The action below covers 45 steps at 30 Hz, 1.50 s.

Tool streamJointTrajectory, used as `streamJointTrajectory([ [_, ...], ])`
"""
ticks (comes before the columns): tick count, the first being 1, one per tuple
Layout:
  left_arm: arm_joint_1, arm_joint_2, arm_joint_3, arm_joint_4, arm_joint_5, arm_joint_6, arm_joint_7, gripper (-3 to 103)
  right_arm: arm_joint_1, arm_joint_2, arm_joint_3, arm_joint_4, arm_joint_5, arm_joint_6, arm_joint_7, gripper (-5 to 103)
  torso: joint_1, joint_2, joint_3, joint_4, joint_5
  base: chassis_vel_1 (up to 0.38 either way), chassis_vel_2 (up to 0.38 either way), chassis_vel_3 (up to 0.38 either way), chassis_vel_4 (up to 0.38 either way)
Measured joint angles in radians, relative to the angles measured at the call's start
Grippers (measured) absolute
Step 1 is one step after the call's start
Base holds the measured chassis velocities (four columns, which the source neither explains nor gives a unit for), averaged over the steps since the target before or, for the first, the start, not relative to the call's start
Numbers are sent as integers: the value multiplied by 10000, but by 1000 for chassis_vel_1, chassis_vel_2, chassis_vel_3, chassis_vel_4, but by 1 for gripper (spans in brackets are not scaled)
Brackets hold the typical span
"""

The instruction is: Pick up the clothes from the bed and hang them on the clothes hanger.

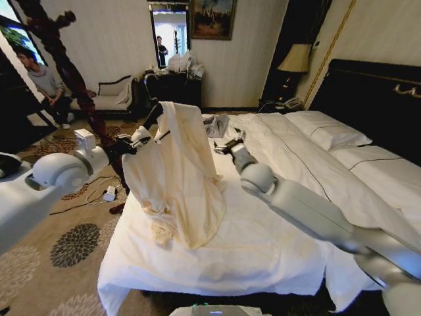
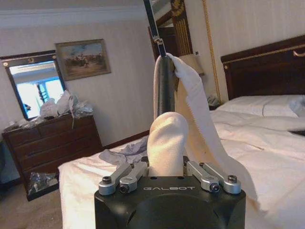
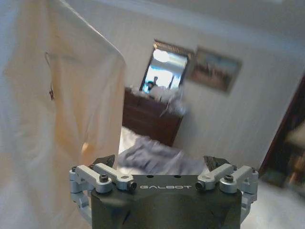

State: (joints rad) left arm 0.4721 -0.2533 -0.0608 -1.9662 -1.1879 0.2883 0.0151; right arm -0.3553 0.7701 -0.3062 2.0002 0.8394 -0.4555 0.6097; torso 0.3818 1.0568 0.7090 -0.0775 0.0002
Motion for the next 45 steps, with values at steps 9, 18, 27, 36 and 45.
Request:
streamJointTrajectory([
  [9,-29,396,-354,35,-1020,-105,-373,21,-4230,-590,4357,1347,1095,473,-78,100,0,0,0,-2,-1,0,0,0,0],
  [18,-97,399,-456,177,-1588,-375,-311,21,-9820,455,8900,2865,-1341,1115,-1853,100,-2,0,0,-3,1,0,0,0,0],
  [27,11,264,-392,370,-1617,-546,-136,21,-13266,1829,10428,3186,-5571,3309,-3864,100,-1,-1,0,-3,-3,0,0,0,0],
  [36,-282,1011,-339,544,-2526,-596,-215,21,-13272,1943,10312,3148,-5632,3333,-3852,100,1,-2,1,0,-2,0,0,0,0],
  [45,-690,1369,-433,1190,-4023,-42,-859,21,-13201,1926,10254,3129,-5578,3295,-3811,100,2,-3,2,-4,-3,0,0,0,0],
])
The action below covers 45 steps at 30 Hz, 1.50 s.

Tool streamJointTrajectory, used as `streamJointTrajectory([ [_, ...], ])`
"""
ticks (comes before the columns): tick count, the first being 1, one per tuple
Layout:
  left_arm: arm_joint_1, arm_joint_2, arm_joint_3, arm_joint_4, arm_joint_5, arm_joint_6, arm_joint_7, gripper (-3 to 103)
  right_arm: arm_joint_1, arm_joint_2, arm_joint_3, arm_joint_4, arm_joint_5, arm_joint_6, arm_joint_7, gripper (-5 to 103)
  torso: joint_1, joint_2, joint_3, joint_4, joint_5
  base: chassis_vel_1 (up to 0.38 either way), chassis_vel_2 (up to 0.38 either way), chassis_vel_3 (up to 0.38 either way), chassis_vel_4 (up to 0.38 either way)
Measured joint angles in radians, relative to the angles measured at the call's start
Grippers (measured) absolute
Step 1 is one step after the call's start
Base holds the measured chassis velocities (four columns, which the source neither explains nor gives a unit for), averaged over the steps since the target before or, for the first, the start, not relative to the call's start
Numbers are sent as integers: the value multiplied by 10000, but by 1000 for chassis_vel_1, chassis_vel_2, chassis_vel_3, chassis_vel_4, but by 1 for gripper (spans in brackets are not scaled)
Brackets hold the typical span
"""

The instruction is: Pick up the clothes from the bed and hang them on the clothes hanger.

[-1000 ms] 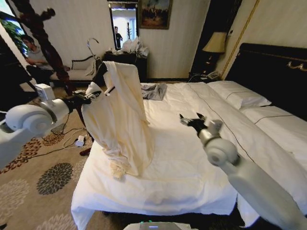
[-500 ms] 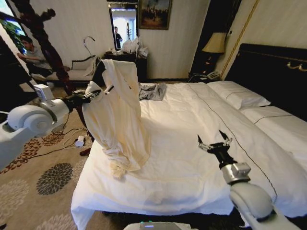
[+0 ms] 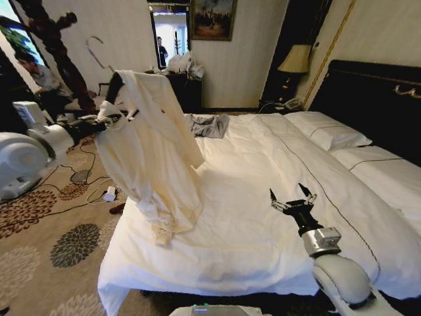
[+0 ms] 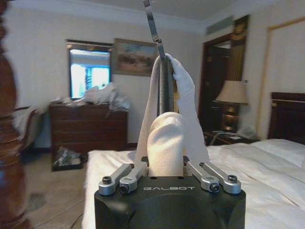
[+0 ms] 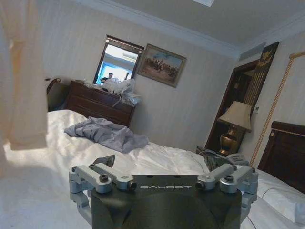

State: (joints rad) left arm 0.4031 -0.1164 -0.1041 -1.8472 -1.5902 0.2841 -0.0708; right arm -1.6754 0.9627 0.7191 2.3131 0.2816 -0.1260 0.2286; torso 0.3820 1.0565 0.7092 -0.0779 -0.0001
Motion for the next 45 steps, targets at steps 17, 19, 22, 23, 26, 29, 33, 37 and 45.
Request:
streamJointTrajectory([
  [17,-691,-37,-121,1080,-431,1390,-711,20,45,-12,-33,-13,39,-32,27,100,0,0,0,2,-1,0,0,0,0],
  [19,-902,-231,-18,1232,-374,1449,-755,20,47,-12,-35,-16,41,-34,30,100,0,0,0,0,-2,0,0,0,0],
  [22,-1079,-282,35,1240,-372,1465,-771,20,49,-13,-36,-17,43,-36,32,100,0,0,0,0,0,0,0,0,0],
  [23,-1234,-298,75,1244,-414,1471,-786,20,49,-13,-37,-17,44,-37,34,100,0,0,0,1,1,0,0,0,0],
  [26,-1526,-306,150,1273,-568,1479,-781,20,50,-14,-39,-17,46,-38,35,100,-1,0,-1,1,1,0,0,0,0],
  [29,-1953,-271,284,1248,-797,1718,-669,20,53,-15,-42,-18,49,-41,36,100,-1,1,-1,2,2,0,0,0,0],
  [33,-2387,-428,427,1386,-824,2066,-657,20,55,-14,-42,-18,51,-43,36,100,-1,0,-1,3,2,0,0,0,0],
  [37,-3058,-812,720,1725,-829,2311,-760,20,57,-15,-44,-18,52,-44,37,100,-1,1,-1,3,1,0,0,0,0],
  [45,-5137,-1861,1893,2572,-772,2758,-1037,20,60,-16,-44,-19,52,-45,38,100,-1,0,0,0,3,0,0,0,0],
])
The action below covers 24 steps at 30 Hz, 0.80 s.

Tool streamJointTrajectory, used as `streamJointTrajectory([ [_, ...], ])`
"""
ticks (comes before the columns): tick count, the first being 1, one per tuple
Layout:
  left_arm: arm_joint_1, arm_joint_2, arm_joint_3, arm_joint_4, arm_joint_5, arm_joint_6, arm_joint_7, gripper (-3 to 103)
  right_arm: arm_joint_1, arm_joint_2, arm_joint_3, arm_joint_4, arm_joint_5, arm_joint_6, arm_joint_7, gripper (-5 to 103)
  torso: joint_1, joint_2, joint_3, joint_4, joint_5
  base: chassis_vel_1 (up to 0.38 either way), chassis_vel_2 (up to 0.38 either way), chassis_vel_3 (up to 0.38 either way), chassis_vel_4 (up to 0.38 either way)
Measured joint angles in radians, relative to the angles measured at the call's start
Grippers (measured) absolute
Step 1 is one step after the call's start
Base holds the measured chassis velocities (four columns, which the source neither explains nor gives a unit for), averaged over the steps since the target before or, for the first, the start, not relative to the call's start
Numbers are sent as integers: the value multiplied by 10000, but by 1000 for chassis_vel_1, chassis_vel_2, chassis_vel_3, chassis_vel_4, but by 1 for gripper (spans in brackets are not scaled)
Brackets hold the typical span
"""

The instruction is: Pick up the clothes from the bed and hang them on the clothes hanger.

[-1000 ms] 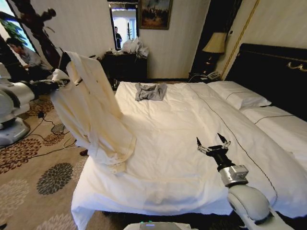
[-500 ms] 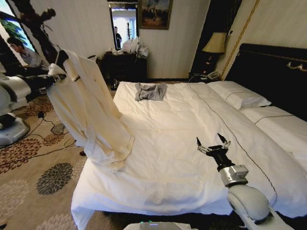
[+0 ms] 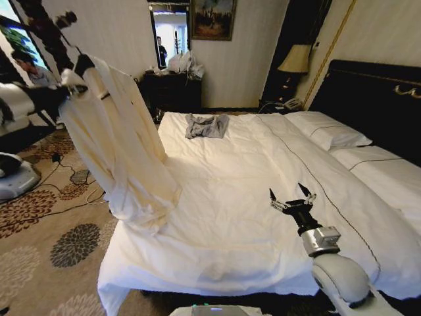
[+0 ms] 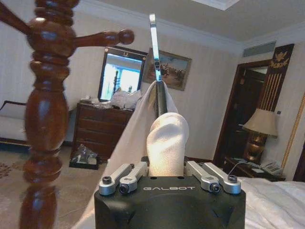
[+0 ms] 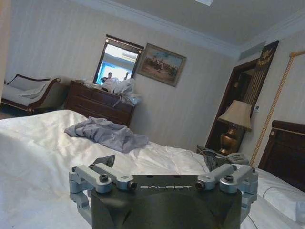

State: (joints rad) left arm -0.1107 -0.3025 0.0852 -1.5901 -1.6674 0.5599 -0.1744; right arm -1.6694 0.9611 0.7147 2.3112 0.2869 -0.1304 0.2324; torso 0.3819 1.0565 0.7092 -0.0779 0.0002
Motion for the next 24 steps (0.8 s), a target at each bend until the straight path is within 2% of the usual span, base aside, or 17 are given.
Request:
streamJointTrajectory([
  [3,-629,-225,582,217,164,36,52,20,0,0,0,0,0,0,0,100,1,0,1,-3,-1,0,0,0,0],
  [6,-857,-228,775,255,191,55,128,20,1,0,0,0,0,0,0,100,1,-1,1,2,-2,0,0,0,0],
  [9,-1655,-222,1572,536,245,74,397,20,2,0,-1,0,0,0,0,100,-2,1,-2,3,0,0,0,0,0],
  [19,-2053,-611,1876,1279,466,164,732,20,2,0,0,1,1,0,0,100,-1,0,-1,2,-3,0,0,0,0],
  [24,-2704,-1303,2277,2126,790,-110,858,20,2,0,-1,1,1,0,0,100,0,0,0,-3,-1,0,0,0,0],
])
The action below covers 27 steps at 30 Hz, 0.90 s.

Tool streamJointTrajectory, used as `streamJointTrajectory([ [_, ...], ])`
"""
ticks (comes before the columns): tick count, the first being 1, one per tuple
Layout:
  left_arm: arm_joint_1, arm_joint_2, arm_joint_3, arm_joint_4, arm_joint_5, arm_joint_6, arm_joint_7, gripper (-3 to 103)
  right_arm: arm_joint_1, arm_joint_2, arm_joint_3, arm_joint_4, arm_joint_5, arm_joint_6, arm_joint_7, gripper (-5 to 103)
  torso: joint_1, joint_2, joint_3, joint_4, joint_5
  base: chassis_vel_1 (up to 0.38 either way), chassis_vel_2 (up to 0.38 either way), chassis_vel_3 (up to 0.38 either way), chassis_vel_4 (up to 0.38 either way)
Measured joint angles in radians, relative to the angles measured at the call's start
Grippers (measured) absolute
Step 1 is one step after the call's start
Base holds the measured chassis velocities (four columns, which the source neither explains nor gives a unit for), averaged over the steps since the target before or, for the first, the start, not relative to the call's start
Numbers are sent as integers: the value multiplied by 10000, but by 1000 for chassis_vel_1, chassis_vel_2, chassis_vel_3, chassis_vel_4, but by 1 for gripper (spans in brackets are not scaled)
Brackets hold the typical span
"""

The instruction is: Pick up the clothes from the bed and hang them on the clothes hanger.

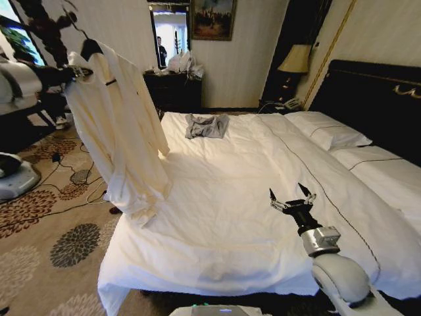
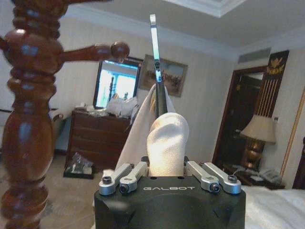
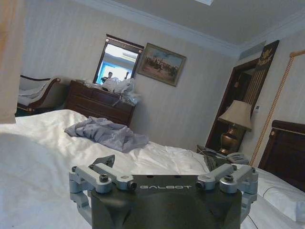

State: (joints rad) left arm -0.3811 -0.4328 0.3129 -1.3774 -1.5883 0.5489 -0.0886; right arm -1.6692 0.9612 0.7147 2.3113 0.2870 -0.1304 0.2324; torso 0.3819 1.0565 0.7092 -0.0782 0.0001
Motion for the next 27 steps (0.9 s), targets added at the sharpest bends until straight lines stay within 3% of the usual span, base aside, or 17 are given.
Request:
streamJointTrajectory([
  [27,-632,-684,416,1920,159,-33,226,20,0,0,0,0,0,0,0,100,-1,0,0,6,-1,0,0,0,0],
])
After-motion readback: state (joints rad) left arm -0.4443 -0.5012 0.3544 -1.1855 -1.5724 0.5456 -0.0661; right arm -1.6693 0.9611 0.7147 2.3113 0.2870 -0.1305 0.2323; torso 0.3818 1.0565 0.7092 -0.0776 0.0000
